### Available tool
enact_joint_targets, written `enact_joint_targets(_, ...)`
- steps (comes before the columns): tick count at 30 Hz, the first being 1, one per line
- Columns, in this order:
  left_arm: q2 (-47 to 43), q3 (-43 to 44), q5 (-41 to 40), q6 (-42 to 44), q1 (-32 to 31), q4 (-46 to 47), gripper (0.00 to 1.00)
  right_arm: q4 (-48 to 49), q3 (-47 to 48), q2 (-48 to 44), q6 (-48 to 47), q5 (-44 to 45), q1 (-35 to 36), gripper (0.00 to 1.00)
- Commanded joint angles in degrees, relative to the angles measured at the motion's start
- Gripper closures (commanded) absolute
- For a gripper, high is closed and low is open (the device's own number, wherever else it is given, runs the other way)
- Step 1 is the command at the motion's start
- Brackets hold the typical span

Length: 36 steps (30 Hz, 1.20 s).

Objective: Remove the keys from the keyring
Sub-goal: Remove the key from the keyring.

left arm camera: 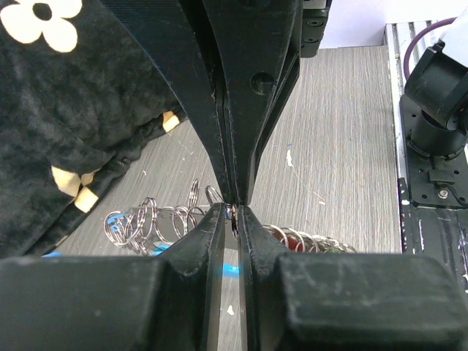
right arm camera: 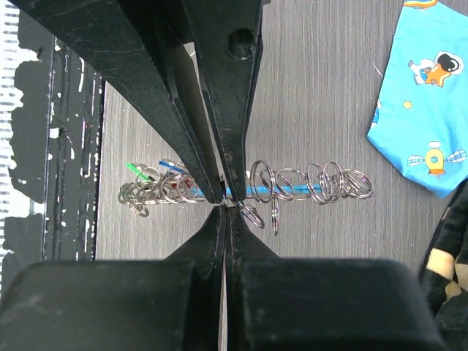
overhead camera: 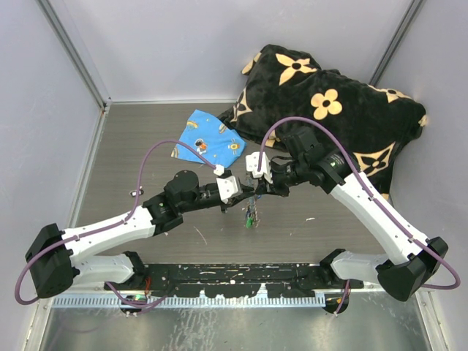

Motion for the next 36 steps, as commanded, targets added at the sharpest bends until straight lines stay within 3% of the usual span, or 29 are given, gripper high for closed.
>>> enact_joint_targets(1,0.27,3.14,0.63,0.26,-0.32,2.28,0.89,2.07,2.53,-0.62,0.4,-0.79,0.59,0.99)
enact_joint_targets(9,0.21,3.53,1.04,0.6,-0.35,0.28,0.88,1.89,2.76,-0.67,0.64,-0.74,0.72,0.99)
enact_joint_targets(15,0.2,4.2,1.2,1.14,-0.31,-1.95,0.93,1.76,2.91,-0.9,0.79,-0.74,0.75,0.99)
enact_joint_targets(17,0.15,4.26,1.12,1.3,-0.31,-2.36,1.0,1.72,2.98,-0.95,0.83,-0.8,0.8,0.99)
enact_joint_targets(26,-1.61,3.32,-0.94,-1.76,-0.32,-0.67,1.0,2.34,2.55,-1.29,2.12,-1.37,0.78,0.99)
enact_joint_targets(36,-3.38,1.34,-4.17,-5.81,-0.31,3.53,1.0,3.91,2.0,-2.44,5.51,-2.47,0.25,0.68)
